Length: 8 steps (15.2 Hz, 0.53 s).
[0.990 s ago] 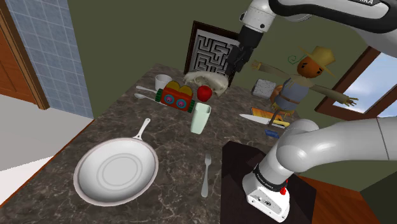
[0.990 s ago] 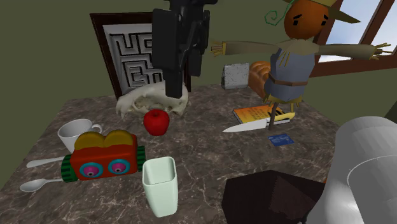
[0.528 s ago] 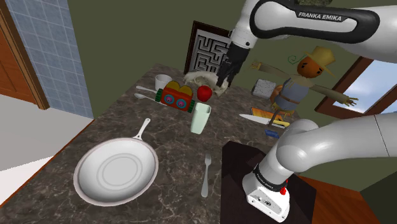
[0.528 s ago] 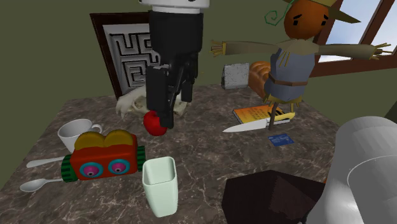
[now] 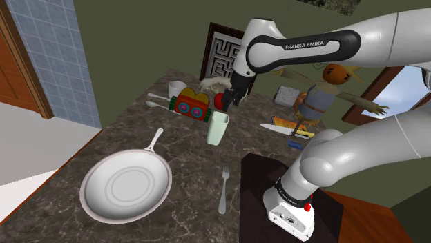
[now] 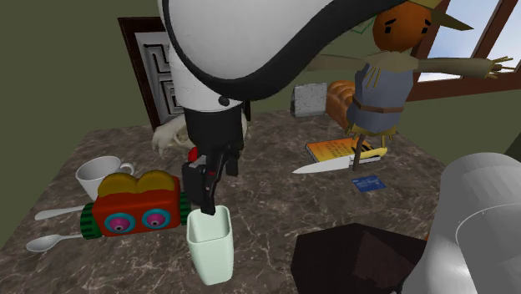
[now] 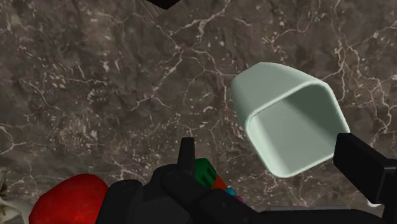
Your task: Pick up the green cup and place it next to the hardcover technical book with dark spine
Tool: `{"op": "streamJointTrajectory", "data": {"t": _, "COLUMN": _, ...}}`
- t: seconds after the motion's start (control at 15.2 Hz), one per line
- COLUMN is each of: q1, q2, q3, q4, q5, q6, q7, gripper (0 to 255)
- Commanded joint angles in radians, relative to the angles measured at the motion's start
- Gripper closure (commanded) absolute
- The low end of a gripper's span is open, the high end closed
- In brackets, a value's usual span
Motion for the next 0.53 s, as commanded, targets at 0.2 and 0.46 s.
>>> {"op": "streamJointTrajectory", "data": {"t": 0.2, "q1": 0.001, "q2": 0.041, "q3": 0.002, "q4": -0.038, "q5": 0.001, "q6": 0.079, "q7": -0.001, "gripper": 0}}
{"op": "streamJointTrajectory", "data": {"t": 0.46, "q1": 0.002, "q2": 0.066, "q3": 0.003, "q4": -0.07, "q5": 0.003, "q6": 0.136, "q7": -0.002, "gripper": 0}}
